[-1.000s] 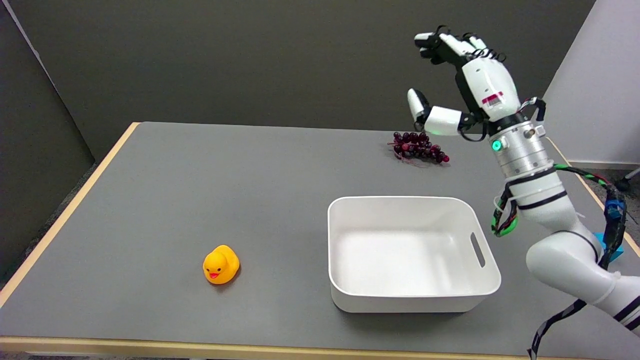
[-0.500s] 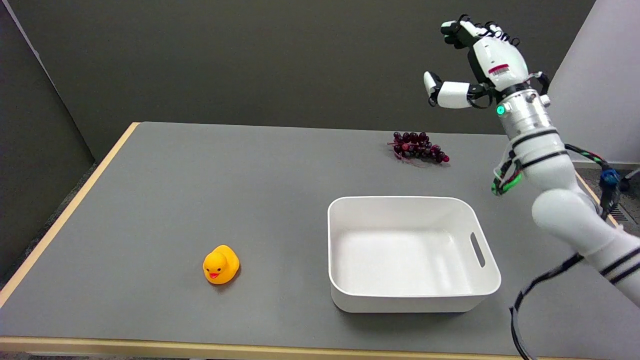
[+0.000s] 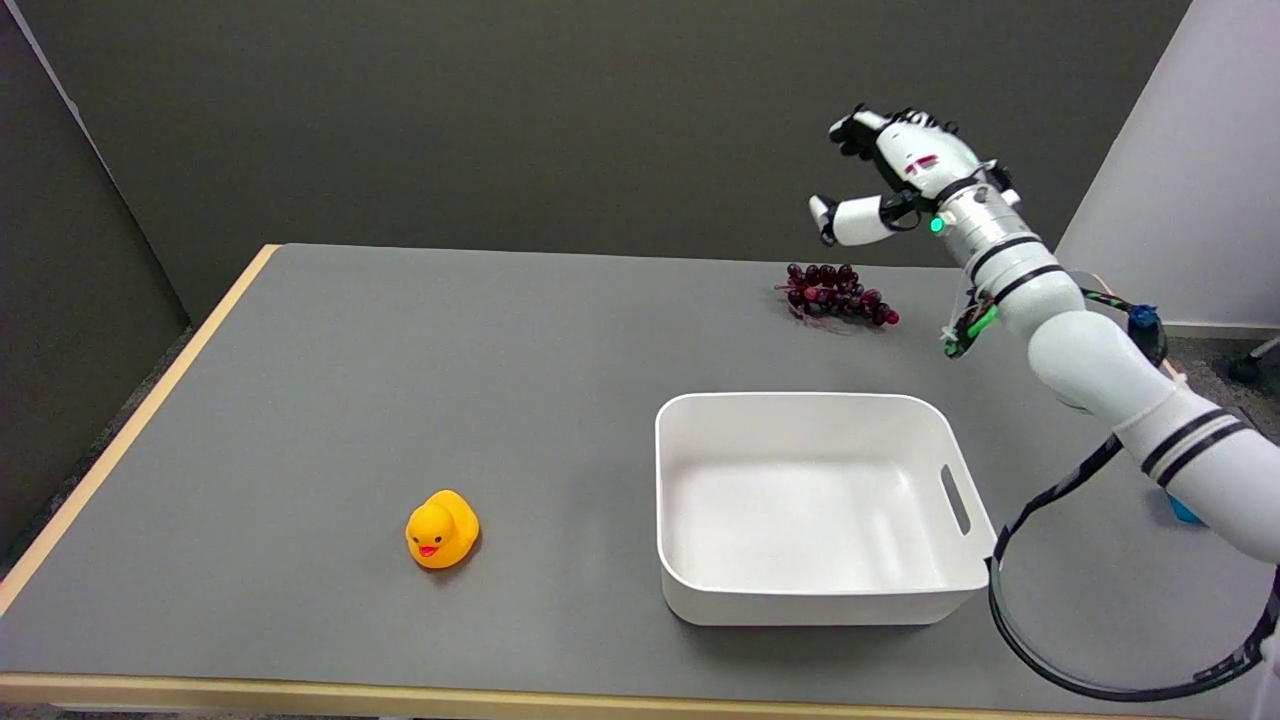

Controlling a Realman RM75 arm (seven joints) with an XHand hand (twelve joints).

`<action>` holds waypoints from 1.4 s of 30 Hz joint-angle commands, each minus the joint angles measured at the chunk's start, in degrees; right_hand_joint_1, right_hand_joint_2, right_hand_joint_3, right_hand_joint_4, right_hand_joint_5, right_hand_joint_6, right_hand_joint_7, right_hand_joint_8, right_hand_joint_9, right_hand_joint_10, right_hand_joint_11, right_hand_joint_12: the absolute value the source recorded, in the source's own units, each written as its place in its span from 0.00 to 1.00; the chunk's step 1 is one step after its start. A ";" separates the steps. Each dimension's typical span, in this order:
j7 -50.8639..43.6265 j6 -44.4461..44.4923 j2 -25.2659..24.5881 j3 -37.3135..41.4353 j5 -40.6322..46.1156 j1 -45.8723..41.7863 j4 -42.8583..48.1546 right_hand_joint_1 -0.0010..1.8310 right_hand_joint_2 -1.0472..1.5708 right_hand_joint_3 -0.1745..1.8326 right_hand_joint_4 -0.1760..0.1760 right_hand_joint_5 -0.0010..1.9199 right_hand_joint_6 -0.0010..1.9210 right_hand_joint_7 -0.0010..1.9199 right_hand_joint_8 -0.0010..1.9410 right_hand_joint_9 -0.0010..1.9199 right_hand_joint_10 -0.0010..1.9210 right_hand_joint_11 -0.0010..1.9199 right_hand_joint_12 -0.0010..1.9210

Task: Pick up the grape.

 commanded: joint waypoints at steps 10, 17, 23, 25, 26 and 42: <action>-7.00 -8.61 4.06 -6.56 6.88 1.81 -7.24 0.36 0.64 0.52 0.26 0.17 0.32 0.26 0.33 0.18 0.57 0.08 0.72; -7.00 -7.87 3.21 -6.44 6.42 1.36 -9.17 0.35 0.64 0.52 0.24 0.18 0.33 0.26 0.34 0.19 0.59 0.09 0.73; -7.00 -6.05 2.04 -6.75 6.77 4.36 -12.34 0.35 0.64 0.52 0.24 0.18 0.33 0.27 0.34 0.19 0.59 0.09 0.73; -7.00 -5.69 1.39 -6.90 6.86 5.42 -14.00 0.35 0.64 0.52 0.24 0.18 0.33 0.26 0.34 0.19 0.59 0.08 0.73; -7.00 -5.66 0.79 -6.90 6.90 6.11 -15.18 0.35 0.64 0.52 0.24 0.18 0.33 0.26 0.34 0.19 0.58 0.08 0.72; -7.00 -5.66 -6.28 -11.53 6.36 14.82 -31.23 0.35 0.63 0.53 0.25 0.17 0.31 0.23 0.30 0.16 0.53 0.06 0.71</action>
